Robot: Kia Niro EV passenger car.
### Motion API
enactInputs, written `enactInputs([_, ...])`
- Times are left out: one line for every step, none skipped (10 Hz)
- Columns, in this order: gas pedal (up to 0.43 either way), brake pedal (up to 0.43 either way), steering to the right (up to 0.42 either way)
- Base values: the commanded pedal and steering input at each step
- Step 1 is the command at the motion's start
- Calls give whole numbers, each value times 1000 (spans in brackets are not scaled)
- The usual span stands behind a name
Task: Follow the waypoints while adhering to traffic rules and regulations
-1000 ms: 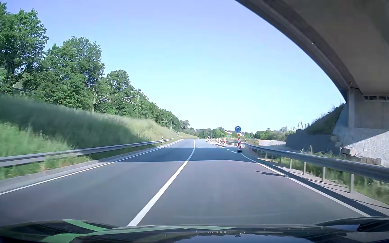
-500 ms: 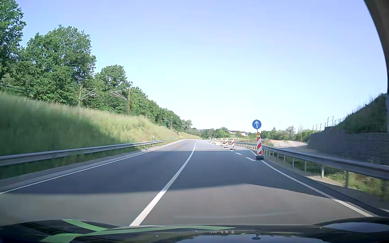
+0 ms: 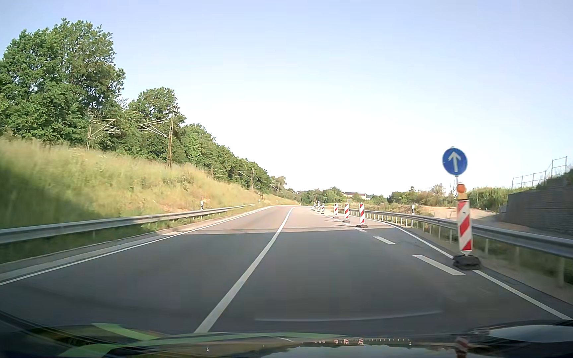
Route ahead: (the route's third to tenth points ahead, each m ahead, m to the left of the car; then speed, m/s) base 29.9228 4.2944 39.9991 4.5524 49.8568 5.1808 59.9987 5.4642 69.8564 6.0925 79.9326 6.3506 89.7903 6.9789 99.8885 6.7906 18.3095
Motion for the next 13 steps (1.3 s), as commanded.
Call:
enactInputs([0,0,-3])
enactInputs([0,0,-3])
enactInputs([8,0,-3])
enactInputs([28,0,-3])
enactInputs([47,0,-3])
enactInputs([47,0,-3])
enactInputs([47,0,-3])
enactInputs([59,0,-4])
enactInputs([59,0,-3])
enactInputs([39,0,-3])
enactInputs([0,0,-4])
enactInputs([0,0,-3])
enactInputs([0,0,-3])
